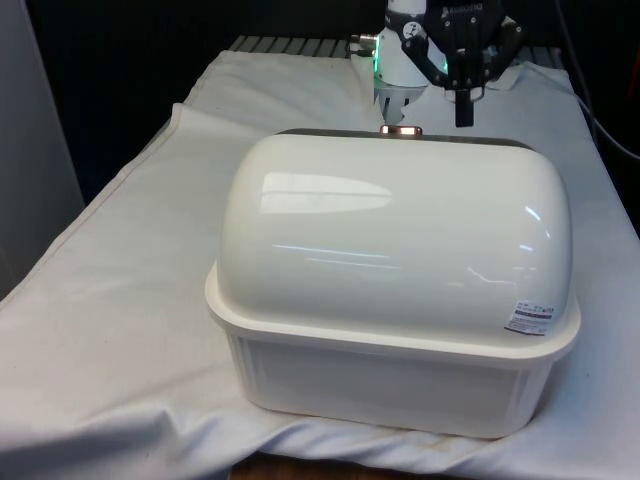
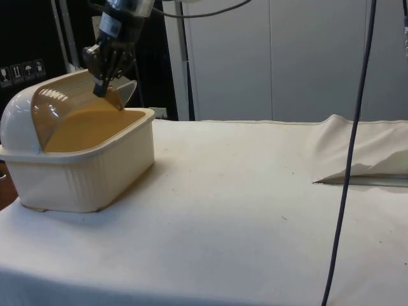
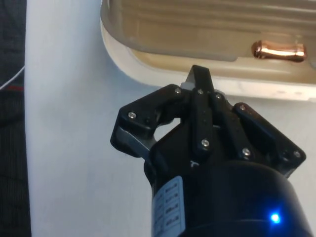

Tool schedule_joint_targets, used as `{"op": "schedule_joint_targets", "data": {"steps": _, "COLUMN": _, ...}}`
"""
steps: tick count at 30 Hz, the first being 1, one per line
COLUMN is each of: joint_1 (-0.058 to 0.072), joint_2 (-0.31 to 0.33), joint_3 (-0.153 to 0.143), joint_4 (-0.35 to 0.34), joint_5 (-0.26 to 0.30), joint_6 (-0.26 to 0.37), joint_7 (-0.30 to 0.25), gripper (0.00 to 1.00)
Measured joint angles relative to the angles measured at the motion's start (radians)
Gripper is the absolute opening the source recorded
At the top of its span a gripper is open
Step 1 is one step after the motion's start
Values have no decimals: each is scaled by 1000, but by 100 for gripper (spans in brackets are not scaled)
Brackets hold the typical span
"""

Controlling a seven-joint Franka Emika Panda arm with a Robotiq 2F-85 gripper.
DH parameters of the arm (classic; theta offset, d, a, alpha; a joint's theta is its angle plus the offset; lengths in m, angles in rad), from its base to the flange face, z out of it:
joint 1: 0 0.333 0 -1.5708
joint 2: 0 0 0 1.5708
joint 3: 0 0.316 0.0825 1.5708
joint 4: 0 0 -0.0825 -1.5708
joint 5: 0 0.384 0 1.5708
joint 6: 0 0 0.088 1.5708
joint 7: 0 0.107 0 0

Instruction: Open the lid, then close it.

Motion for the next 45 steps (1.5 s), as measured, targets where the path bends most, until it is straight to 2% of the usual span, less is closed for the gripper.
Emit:
{"op": "schedule_joint_targets", "data": {"steps": 12, "joint_1": -2, "joint_2": 44, "joint_3": -6, "joint_4": 55, "joint_5": 0, "joint_6": 24, "joint_7": 16, "gripper": 0}}
{"op": "schedule_joint_targets", "data": {"steps": 25, "joint_1": -2, "joint_2": 70, "joint_3": -6, "joint_4": 54, "joint_5": 0, "joint_6": 16, "joint_7": 64, "gripper": 0}}
{"op": "schedule_joint_targets", "data": {"steps": 34, "joint_1": -1, "joint_2": 80, "joint_3": -4, "joint_4": 53, "joint_5": 0, "joint_6": -22, "joint_7": 109, "gripper": 0}}
{"op": "schedule_joint_targets", "data": {"steps": 45, "joint_1": -1, "joint_2": 71, "joint_3": -1, "joint_4": 47, "joint_5": 0, "joint_6": -103, "joint_7": 153, "gripper": 0}}
